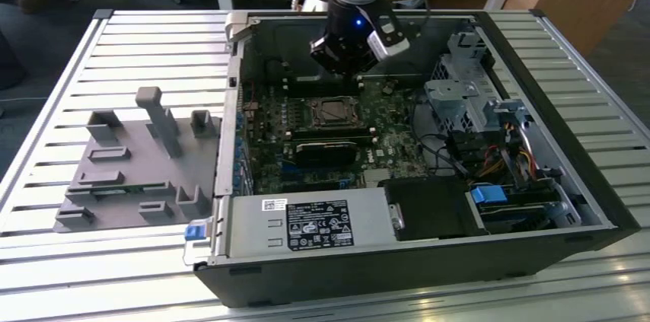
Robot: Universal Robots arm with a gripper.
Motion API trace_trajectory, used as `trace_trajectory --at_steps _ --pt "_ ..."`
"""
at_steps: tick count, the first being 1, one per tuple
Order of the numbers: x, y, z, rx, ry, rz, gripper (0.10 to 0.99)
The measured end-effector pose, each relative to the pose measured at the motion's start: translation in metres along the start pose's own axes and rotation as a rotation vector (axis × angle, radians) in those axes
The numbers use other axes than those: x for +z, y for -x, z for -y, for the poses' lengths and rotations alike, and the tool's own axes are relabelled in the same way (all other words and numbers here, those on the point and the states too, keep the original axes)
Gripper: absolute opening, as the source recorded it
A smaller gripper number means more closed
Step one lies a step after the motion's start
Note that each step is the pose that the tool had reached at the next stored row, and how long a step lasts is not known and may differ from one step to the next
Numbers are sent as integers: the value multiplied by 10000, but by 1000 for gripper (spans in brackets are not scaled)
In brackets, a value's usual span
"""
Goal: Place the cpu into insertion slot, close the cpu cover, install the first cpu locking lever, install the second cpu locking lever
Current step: 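Install the second cpu locking lever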
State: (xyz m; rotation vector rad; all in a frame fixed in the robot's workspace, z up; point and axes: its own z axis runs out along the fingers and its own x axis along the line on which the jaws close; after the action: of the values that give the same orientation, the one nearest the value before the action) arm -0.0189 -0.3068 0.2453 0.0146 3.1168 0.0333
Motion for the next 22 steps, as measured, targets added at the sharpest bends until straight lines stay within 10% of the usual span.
trace_trajectory --at_steps 13,17,22 --pt "-3 2 266 1 29 -18 118" --pt "0 3 295 13 548 -28 118" --pt "10 2 382 17 681 -36 118"
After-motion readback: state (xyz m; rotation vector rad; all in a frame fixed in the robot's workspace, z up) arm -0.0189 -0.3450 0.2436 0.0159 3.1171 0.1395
